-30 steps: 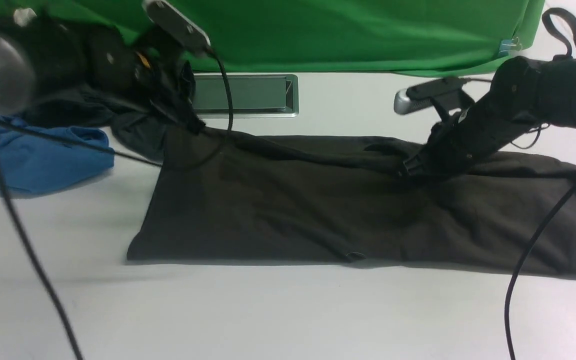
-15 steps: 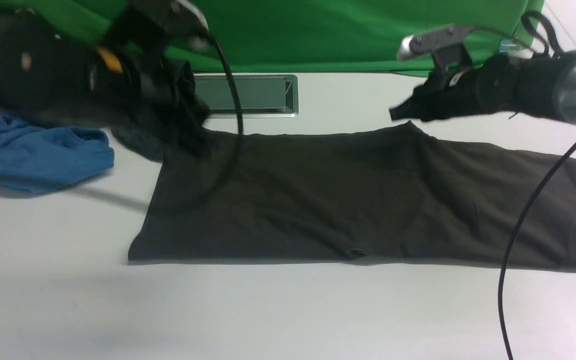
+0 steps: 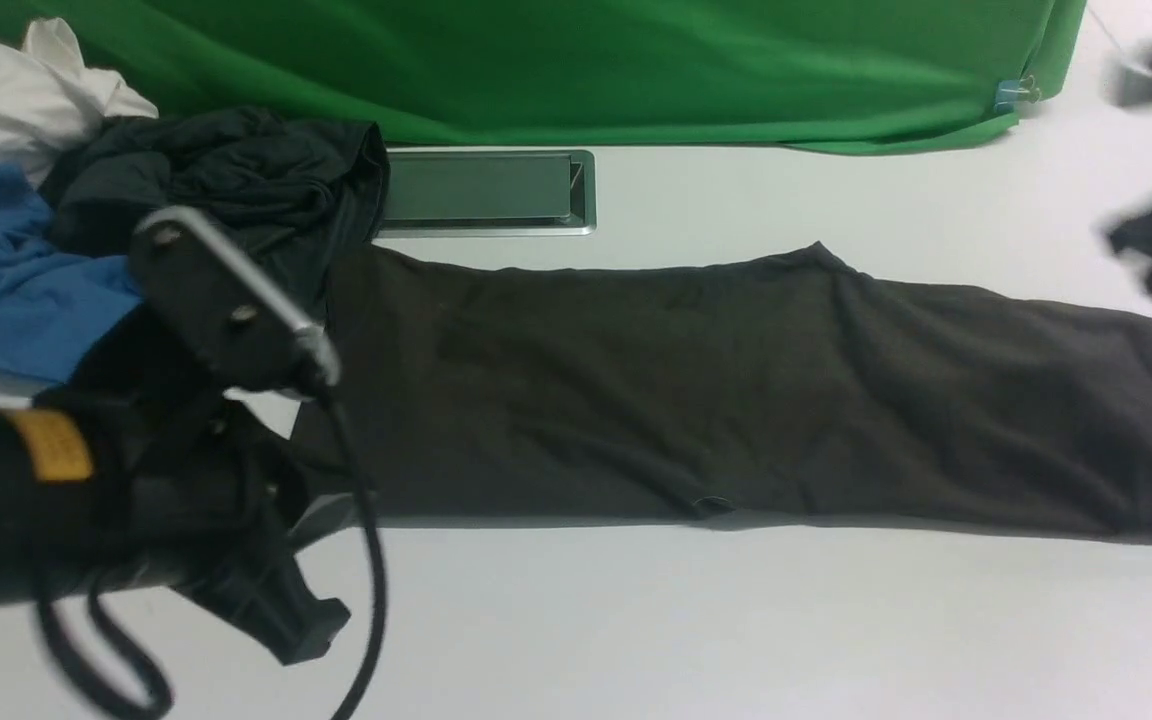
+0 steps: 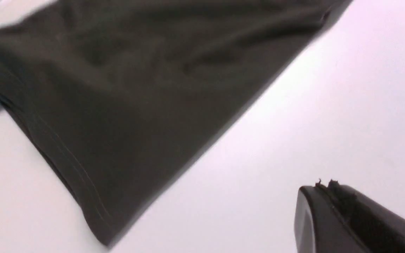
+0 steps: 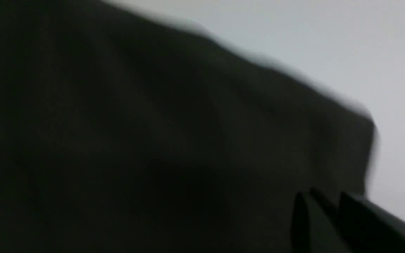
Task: Fold a long-sleeved shirt on a white desktop.
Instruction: 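Pull the folded dark garment lengthwise by its ends to straighten it flat on the table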
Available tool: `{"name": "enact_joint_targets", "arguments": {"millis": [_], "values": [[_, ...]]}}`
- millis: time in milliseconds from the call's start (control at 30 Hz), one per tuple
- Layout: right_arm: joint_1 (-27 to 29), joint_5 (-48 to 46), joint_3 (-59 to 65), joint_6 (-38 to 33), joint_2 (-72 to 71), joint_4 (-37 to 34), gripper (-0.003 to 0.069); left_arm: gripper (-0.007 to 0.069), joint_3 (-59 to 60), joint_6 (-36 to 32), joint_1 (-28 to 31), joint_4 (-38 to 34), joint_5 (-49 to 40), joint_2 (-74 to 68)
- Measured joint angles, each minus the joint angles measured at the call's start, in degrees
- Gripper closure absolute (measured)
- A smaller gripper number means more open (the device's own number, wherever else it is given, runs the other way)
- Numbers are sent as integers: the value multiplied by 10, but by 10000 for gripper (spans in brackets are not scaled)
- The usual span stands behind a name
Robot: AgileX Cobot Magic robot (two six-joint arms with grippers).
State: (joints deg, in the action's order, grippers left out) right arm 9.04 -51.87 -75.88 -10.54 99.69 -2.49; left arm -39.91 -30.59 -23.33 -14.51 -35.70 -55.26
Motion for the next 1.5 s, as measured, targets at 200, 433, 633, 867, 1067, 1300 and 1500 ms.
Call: {"name": "enact_joint_targets", "arguments": {"millis": [200, 433, 633, 867, 1067, 1300, 1500], "values": [[81, 22, 89, 67, -10, 12, 73, 606, 28, 1, 0, -19, 43, 32], [86, 86, 93, 80, 49, -8, -29, 606, 37, -20, 0, -54, 55, 32], [86, 100, 93, 81, 91, -18, -33, 606, 37, -27, 0, -58, 57, 32], [81, 101, 93, 47, 100, -52, 165, 606, 37, -28, 0, -59, 58, 32], [68, 94, 90, 28, 104, -68, 499, 606, 37, -30, 0, -59, 59, 32], [67, 74, 90, -12, 91, -64, 565, 606, 37, -32, 0, -60, 52, 32], [74, 36, 95, 64, -19, 49, 565, 606, 37, -35, 0, -41, 42, 34]]}}
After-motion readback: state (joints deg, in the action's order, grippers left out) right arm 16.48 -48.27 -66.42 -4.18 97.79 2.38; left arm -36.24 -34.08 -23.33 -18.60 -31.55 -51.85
